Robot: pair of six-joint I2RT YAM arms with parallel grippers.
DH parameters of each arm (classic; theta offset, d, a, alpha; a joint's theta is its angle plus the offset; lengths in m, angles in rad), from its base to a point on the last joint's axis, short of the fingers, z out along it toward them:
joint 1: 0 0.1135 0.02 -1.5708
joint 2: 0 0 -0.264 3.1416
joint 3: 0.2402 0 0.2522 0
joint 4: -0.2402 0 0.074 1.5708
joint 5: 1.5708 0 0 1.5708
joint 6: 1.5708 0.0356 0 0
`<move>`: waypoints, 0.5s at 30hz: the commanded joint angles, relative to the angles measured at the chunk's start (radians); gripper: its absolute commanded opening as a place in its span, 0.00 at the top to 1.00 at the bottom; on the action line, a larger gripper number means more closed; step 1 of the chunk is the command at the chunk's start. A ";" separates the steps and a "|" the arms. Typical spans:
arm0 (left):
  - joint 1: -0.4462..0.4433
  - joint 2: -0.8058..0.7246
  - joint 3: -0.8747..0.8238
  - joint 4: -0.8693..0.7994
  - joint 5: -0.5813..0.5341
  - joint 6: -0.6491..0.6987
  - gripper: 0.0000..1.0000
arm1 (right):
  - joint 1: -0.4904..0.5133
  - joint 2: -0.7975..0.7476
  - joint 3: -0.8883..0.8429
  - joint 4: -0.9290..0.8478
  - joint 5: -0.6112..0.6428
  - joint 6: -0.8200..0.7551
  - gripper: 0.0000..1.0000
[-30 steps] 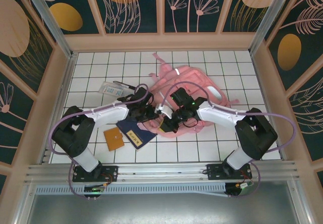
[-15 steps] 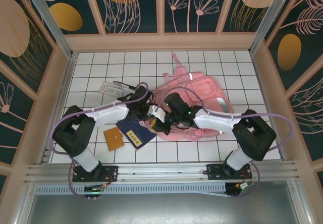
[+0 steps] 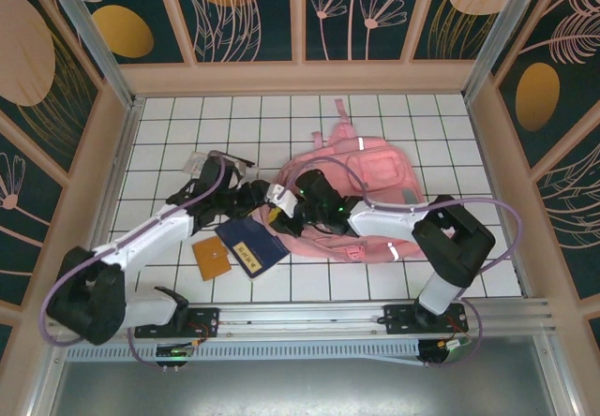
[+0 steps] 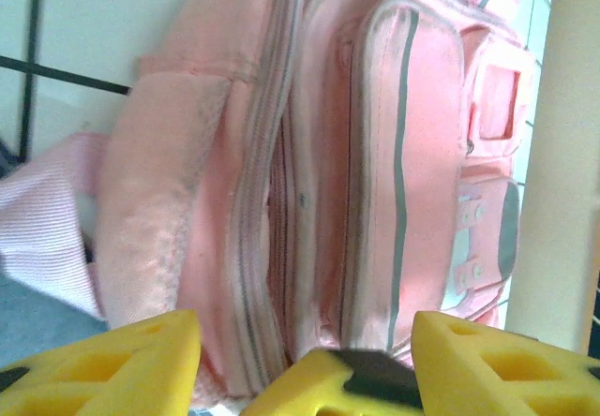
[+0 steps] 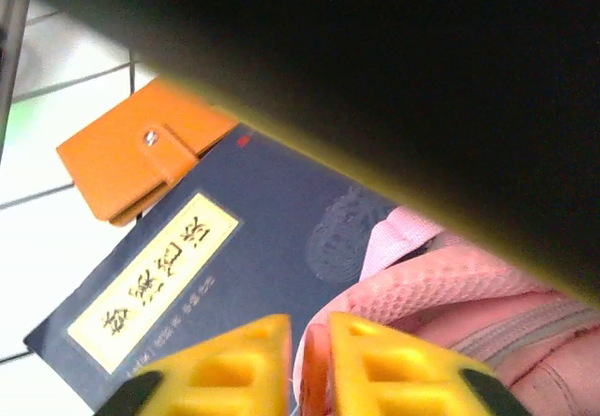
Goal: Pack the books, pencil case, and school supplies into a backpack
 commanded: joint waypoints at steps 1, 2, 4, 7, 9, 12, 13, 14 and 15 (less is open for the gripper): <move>-0.002 -0.045 -0.040 -0.049 0.063 0.010 0.42 | -0.003 0.031 0.052 -0.039 0.008 0.062 0.68; -0.002 -0.049 -0.047 -0.060 0.067 0.033 0.43 | -0.006 0.023 0.057 -0.055 -0.013 0.087 0.61; -0.002 -0.048 -0.034 -0.120 0.030 0.104 0.43 | -0.013 -0.008 0.056 -0.084 -0.052 0.119 0.55; -0.001 -0.027 0.017 -0.193 -0.017 0.238 0.44 | -0.023 -0.073 0.035 -0.146 -0.065 0.128 0.53; -0.003 -0.012 0.027 -0.185 0.001 0.326 0.45 | -0.037 -0.125 0.018 -0.198 -0.070 0.120 0.52; -0.002 0.001 0.029 -0.142 0.057 0.475 0.46 | -0.068 -0.203 -0.014 -0.272 -0.086 0.097 0.50; -0.004 0.003 0.029 -0.128 0.091 0.545 0.46 | -0.079 -0.225 -0.026 -0.294 -0.087 0.088 0.51; -0.003 0.001 0.031 -0.112 0.134 0.649 0.45 | -0.091 -0.246 -0.037 -0.323 -0.096 0.073 0.50; -0.003 -0.008 0.028 -0.098 0.153 0.746 0.45 | -0.098 -0.260 -0.045 -0.348 -0.103 0.059 0.50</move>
